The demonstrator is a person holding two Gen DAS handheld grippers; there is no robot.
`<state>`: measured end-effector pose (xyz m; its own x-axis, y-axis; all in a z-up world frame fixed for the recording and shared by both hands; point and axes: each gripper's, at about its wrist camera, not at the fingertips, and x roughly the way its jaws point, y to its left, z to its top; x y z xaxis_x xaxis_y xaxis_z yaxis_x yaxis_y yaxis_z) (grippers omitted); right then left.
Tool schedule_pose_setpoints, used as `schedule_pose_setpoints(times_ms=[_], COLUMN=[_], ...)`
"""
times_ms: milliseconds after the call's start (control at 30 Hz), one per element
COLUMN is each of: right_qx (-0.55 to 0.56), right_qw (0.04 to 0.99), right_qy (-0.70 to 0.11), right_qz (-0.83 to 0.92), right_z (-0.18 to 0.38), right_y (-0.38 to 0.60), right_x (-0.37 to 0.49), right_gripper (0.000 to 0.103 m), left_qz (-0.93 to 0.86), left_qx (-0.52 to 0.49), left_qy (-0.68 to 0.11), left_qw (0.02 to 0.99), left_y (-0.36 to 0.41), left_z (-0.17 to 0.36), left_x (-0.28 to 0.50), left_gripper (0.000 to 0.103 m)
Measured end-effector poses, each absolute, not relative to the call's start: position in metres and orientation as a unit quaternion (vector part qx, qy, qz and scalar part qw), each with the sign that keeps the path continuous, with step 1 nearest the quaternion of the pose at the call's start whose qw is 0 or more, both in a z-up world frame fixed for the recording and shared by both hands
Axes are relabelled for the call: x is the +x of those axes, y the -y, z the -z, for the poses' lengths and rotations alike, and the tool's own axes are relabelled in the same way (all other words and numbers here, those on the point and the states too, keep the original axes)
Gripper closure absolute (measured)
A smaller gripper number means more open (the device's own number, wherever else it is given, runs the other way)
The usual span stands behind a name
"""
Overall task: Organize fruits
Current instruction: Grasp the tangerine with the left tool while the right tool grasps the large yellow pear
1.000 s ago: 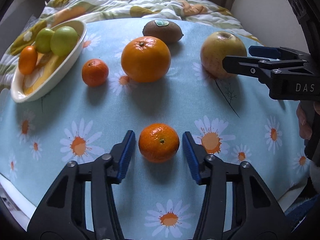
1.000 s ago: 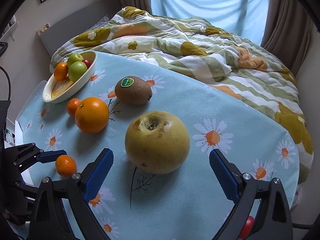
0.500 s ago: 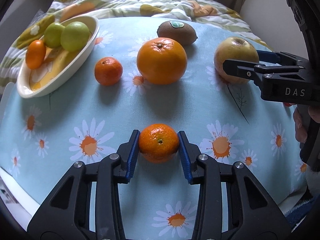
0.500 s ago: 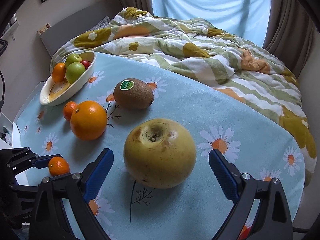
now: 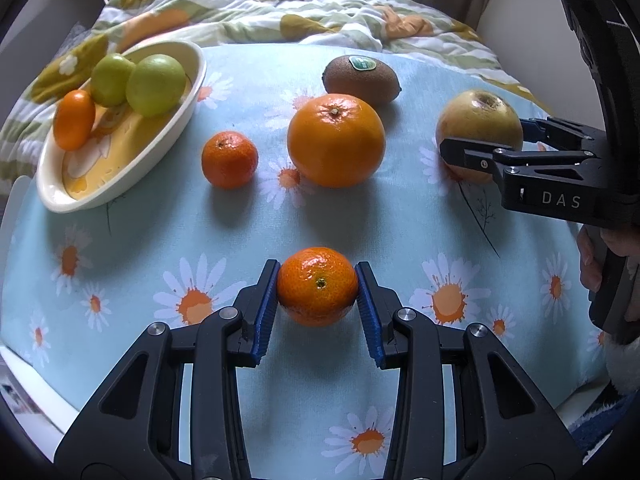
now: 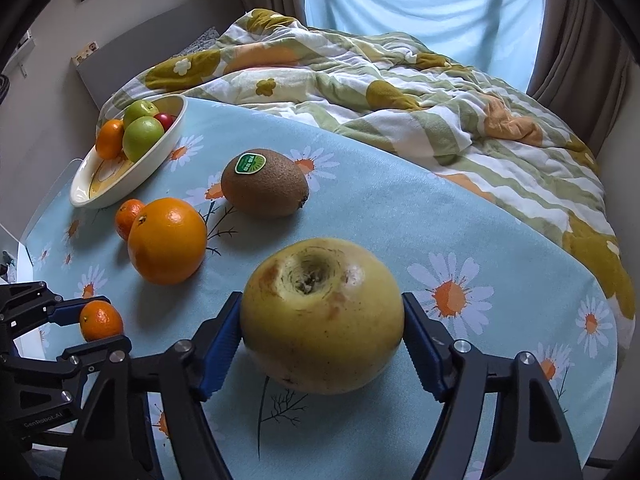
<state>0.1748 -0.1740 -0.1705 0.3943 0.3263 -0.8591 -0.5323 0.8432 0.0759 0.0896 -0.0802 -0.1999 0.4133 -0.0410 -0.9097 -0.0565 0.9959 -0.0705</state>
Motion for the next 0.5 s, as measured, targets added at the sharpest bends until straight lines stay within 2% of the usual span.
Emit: schedule_pose_setpoints(times_ms=[500], right_qx=[-0.104], right_qw=[0.845], right_qy=[-0.459], right_qz=[-0.253], right_z=[0.122], right_y=[0.172], right_x=[0.152], right_gripper=[0.032], left_qz=[-0.013], left_qx=[-0.058], left_qy=[-0.498], left_qw=[0.865], left_y=[0.060], left_z=[0.154], left_x=[0.077], left_gripper=[0.059])
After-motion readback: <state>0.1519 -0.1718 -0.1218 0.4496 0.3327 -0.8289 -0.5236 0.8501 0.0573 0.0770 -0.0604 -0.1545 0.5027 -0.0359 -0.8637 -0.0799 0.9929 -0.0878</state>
